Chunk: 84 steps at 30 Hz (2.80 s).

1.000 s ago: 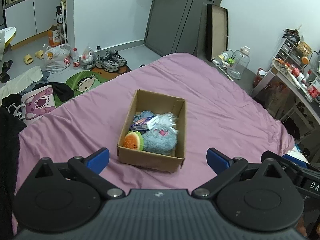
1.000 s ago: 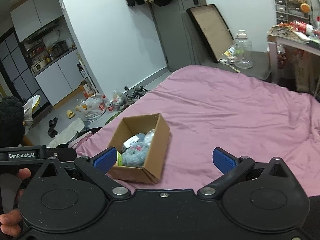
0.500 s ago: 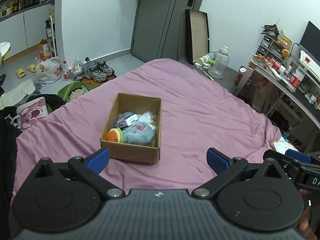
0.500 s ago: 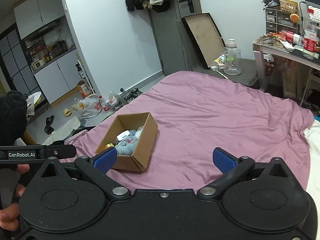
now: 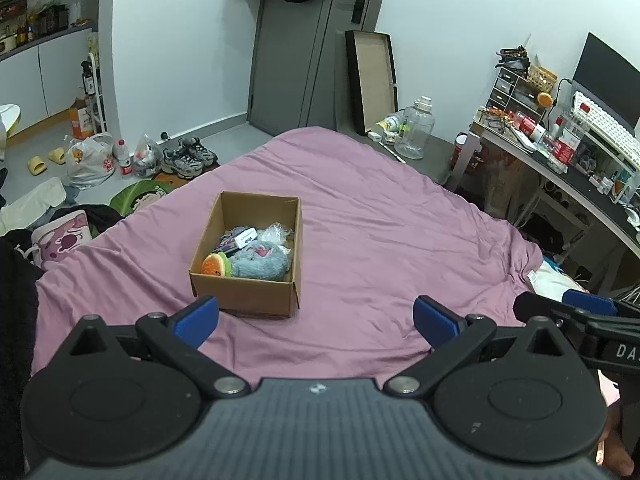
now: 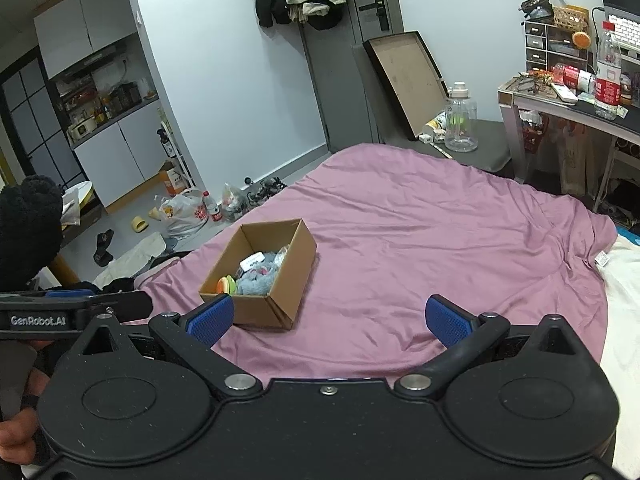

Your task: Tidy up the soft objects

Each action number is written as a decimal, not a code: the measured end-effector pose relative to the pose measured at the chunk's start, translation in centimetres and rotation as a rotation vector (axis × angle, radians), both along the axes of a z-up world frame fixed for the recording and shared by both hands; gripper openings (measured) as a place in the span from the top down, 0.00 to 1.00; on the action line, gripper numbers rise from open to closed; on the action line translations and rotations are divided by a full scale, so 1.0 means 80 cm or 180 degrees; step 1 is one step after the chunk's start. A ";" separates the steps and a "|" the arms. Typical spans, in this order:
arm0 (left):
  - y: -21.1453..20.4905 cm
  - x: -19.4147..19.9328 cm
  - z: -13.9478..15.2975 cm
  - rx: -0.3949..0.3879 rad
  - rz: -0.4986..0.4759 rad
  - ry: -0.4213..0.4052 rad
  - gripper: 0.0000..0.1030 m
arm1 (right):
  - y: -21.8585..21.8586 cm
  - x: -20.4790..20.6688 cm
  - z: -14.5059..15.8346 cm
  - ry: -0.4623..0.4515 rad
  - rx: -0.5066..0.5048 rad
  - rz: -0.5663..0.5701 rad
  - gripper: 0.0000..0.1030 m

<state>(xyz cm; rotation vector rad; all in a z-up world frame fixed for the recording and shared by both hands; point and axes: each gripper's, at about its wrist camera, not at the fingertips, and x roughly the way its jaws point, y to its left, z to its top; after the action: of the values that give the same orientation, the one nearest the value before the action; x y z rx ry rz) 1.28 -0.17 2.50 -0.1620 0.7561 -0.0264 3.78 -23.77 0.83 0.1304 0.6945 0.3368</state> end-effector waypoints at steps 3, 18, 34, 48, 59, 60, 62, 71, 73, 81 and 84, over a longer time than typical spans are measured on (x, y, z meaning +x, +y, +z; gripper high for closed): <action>-0.003 -0.009 0.001 0.0070 -0.0022 -0.0016 0.00 | -0.001 -0.002 0.000 -0.0001 0.0030 0.0008 0.00; 0.003 -0.023 0.007 0.0119 0.0004 -0.0081 0.00 | 0.007 -0.009 0.004 -0.0020 0.0022 0.0050 0.00; 0.004 -0.027 -0.001 0.0121 -0.0009 -0.0052 0.00 | -0.001 -0.014 -0.001 -0.0020 0.0002 -0.0014 0.00; 0.000 -0.027 -0.007 0.0121 -0.0021 -0.0033 0.00 | 0.001 -0.016 -0.001 -0.0024 -0.0065 -0.0032 0.00; -0.001 -0.027 -0.007 0.0116 -0.0016 -0.0035 0.00 | 0.002 -0.015 0.000 -0.0008 -0.0079 -0.0024 0.00; 0.000 -0.027 -0.007 0.0116 -0.0017 -0.0034 0.00 | 0.002 -0.014 -0.001 -0.0008 -0.0081 -0.0020 0.00; 0.000 -0.027 -0.007 0.0116 -0.0020 -0.0034 0.00 | 0.002 -0.015 0.000 -0.0005 -0.0081 -0.0023 0.00; -0.001 -0.027 -0.008 0.0111 -0.0010 -0.0030 0.00 | 0.002 -0.014 -0.004 0.0004 -0.0093 -0.0016 0.00; 0.000 -0.028 -0.010 0.0107 -0.0011 -0.0022 0.00 | 0.002 -0.014 -0.006 0.0008 -0.0102 -0.0020 0.00; 0.002 -0.029 -0.015 0.0110 -0.0003 -0.0024 0.00 | 0.004 -0.012 -0.011 0.0030 -0.0119 -0.0009 0.00; 0.001 -0.028 -0.015 0.0126 -0.0014 -0.0032 0.00 | 0.005 -0.009 -0.015 0.0070 -0.0127 -0.0005 0.00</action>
<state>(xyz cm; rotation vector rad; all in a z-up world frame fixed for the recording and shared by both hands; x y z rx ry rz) -0.93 -0.06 1.30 -0.1226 0.7466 -0.0164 3.04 -23.35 -0.37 0.0970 0.7222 0.3203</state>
